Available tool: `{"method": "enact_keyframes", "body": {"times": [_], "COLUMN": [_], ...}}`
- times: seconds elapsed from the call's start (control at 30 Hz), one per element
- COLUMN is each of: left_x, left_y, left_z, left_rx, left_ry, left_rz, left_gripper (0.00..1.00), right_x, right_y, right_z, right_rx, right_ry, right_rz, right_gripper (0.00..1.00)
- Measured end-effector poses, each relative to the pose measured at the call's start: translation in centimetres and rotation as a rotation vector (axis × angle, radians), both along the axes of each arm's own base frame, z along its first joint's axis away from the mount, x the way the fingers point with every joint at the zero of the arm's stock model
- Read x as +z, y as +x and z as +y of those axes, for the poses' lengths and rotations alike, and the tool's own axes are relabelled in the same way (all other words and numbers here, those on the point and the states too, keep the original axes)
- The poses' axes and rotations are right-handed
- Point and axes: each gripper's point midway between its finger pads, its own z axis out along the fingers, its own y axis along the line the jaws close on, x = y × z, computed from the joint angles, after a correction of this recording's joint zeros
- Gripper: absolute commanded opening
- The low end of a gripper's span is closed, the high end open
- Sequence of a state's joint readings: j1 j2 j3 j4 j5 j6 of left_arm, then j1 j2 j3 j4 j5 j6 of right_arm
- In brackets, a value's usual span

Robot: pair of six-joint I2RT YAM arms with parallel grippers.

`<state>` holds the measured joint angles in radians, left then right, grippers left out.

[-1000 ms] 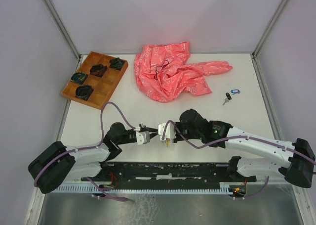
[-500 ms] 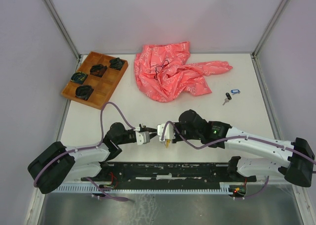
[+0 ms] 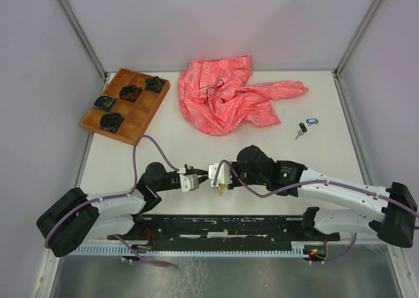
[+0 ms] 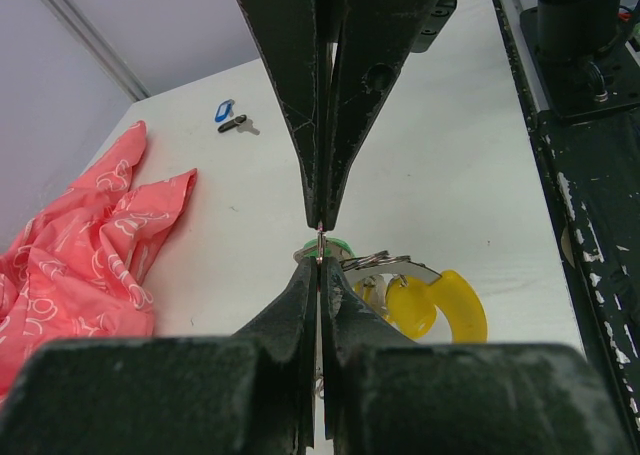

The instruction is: Put the keys on the keyring

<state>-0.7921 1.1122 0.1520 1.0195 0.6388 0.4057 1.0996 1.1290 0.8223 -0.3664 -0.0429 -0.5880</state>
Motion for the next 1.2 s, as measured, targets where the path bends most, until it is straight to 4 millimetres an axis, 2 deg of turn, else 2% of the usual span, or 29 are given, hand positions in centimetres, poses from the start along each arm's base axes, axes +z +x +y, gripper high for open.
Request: {"method": "enact_keyframes", "body": {"times": [0.7, 1.2], "left_x": [-0.20, -0.24], "left_y": [-0.02, -0.07], "left_z": [0.02, 0.08], "left_rx": [0.000, 0.000], "left_ry": [0.006, 0.010], "left_rz": [0.006, 0.010], "left_gripper": [0.03, 0.03], "right_x": [0.32, -0.15], "right_y": [-0.47, -0.16], "right_z": [0.54, -0.31], "right_rx": [0.014, -0.029], "right_ry": [0.030, -0.003], "right_rz": [0.019, 0.018], "right_gripper": [0.01, 0.01]}}
